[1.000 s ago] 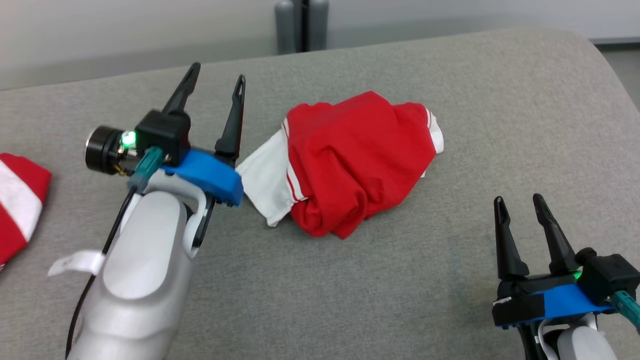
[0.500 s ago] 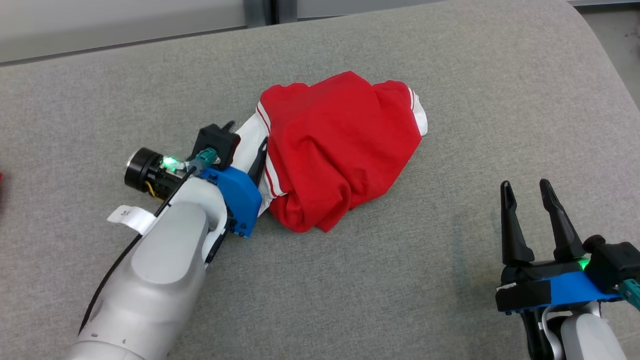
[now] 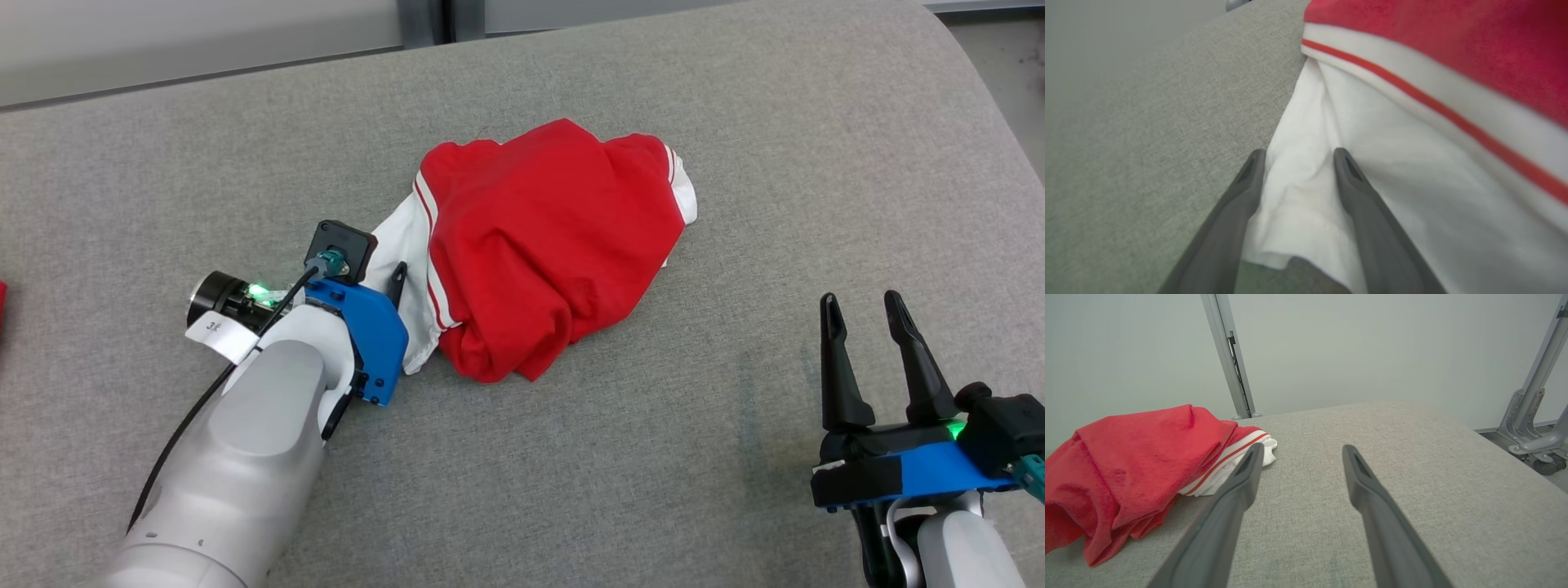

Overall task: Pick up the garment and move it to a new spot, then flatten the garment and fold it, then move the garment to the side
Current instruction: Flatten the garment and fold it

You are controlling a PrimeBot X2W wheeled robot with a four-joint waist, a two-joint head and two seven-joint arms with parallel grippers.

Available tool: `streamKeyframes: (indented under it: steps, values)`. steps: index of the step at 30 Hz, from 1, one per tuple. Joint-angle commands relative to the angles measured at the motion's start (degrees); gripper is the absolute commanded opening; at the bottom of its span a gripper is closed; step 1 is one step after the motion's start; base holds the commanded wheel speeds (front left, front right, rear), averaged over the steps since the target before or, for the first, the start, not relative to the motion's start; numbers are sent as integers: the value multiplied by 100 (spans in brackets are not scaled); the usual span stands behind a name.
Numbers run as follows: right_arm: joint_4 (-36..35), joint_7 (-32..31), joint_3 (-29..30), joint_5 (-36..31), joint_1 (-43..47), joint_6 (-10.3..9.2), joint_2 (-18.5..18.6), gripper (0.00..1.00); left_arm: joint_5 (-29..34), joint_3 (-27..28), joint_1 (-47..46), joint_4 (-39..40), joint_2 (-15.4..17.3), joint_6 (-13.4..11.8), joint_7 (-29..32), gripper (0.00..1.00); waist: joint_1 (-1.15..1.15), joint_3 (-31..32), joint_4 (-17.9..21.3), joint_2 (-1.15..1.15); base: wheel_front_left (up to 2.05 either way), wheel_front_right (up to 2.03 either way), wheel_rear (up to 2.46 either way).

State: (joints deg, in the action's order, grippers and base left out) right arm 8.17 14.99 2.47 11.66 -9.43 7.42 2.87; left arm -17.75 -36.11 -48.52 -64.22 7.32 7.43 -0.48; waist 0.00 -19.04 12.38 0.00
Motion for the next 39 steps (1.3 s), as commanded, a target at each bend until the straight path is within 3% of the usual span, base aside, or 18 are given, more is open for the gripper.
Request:
streamKeyframes:
  steps: [1, 10, 17, 24, 31, 39]
  values:
    - [-5, 28, 9, -25, -86, 13, 2, 100, -41, -105, 145, -198, 57, -1, 142, 0, 0, 20, -13, 0, 0, 0, 0]
    - [29, 27, 50, -77, 148, 13, 3, 100, -417, -25, 144, -88, -64, -12, -724, 0, 0, 365, -301, 0, 0, 0, 0]
    - [30, 25, 70, -119, 320, 13, 4, 100, -721, 308, 611, 231, -9, -208, -1394, 0, 0, 727, -736, 0, 0, 0, 0]
    - [19, 25, 134, -170, 520, 13, 4, 100, -945, 736, 1707, 1278, 270, -547, -1473, 0, 0, 952, -1210, 0, 0, 0, 0]
    - [43, 25, 118, -198, 599, 13, 4, 100, -1130, 1270, 3166, 2620, 555, -1052, -1477, 0, 0, 1076, -1588, 0, 0, 0, 0]
    - [103, 25, 46, -206, 617, 13, 5, 100, -1348, 1563, 4257, 3475, 834, -1459, -1394, 0, 0, 1179, -1746, 0, 0, 0, 0]
